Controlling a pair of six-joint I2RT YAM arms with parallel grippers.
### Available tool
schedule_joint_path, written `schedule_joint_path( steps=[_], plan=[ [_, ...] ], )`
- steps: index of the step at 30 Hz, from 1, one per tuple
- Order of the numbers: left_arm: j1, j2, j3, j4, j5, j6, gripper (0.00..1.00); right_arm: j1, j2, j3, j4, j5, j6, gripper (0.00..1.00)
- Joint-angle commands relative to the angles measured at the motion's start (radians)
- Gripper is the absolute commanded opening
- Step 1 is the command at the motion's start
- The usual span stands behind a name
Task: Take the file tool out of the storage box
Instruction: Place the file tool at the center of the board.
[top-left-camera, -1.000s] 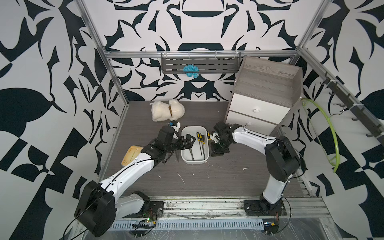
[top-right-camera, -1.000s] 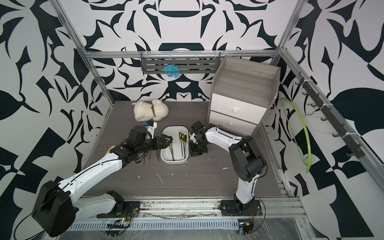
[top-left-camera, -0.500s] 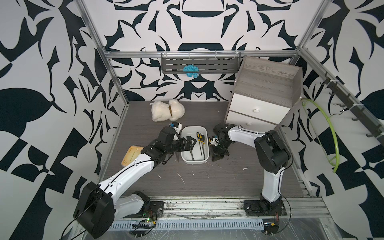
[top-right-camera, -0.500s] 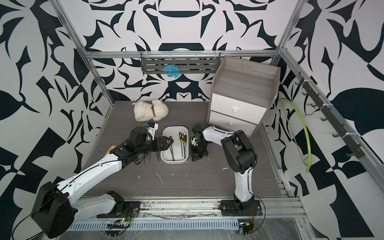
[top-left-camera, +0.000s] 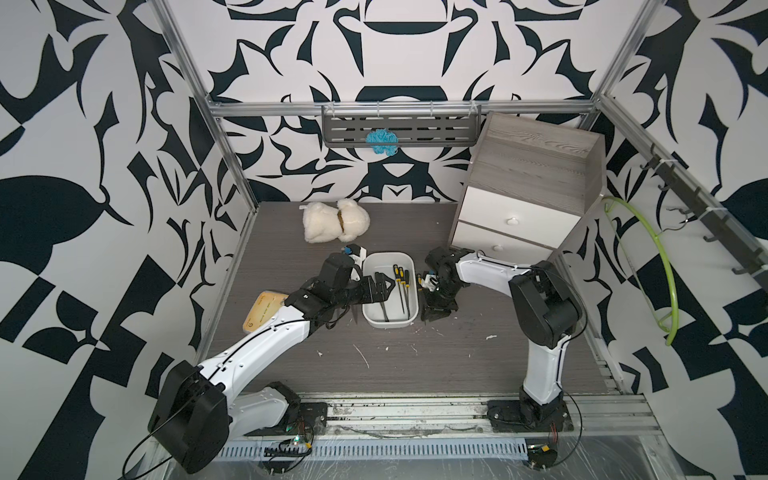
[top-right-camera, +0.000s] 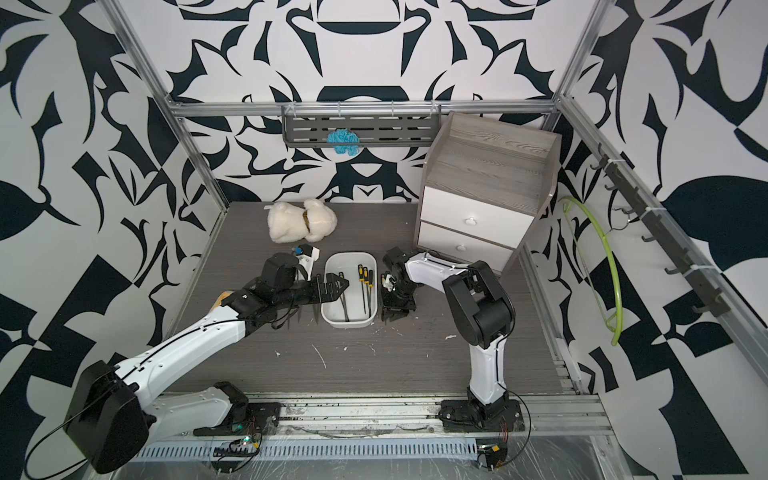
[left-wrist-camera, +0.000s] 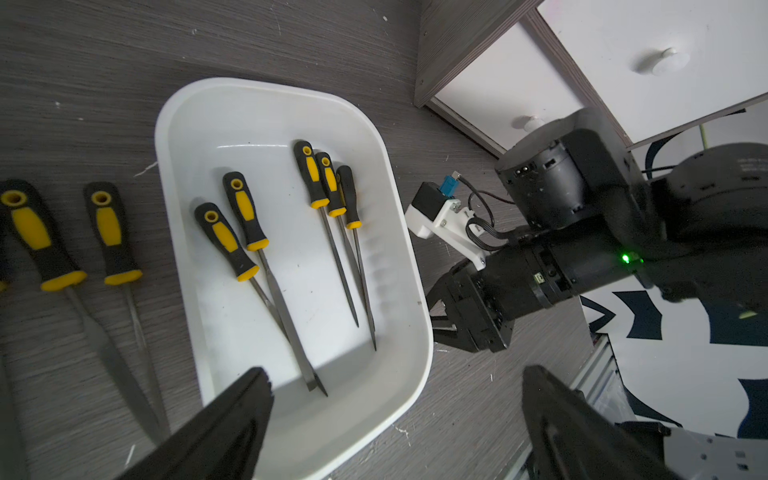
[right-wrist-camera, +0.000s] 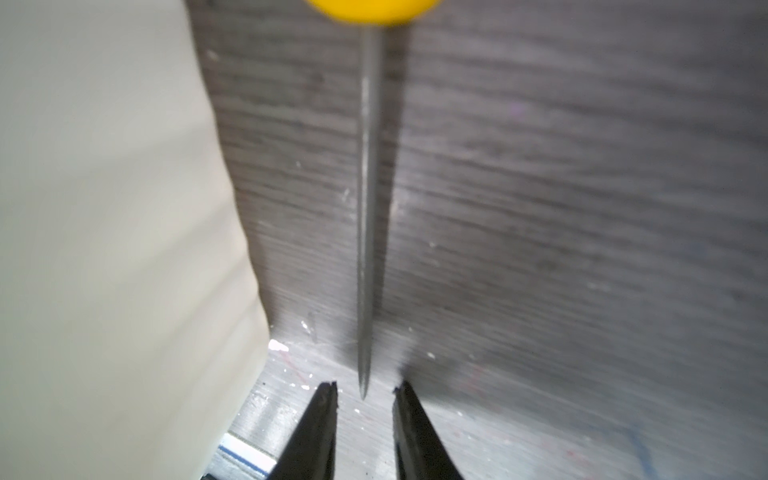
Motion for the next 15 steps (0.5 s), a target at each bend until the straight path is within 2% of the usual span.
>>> schedule_joint_path(
  steps=[1,6,12,15],
  plan=[
    [-0.049,0.039,0.068,-0.055,-0.088,0.024,0.99,-0.007,-0.080,-0.027,0.022,0.016,-0.017,0.30],
    [-0.129,0.171,0.206,-0.153,-0.216,0.047,0.98,-0.014,-0.205,-0.083,0.104,0.065,-0.028,0.30],
    [-0.134,0.426,0.465,-0.366,-0.304,0.081,0.79,-0.014,-0.504,-0.283,0.378,0.088,-0.004,0.31],
    [-0.135,0.542,0.571,-0.437,-0.328,0.093,0.69,-0.014,-0.637,-0.353,0.444,0.115,0.001,0.31]
  ],
)
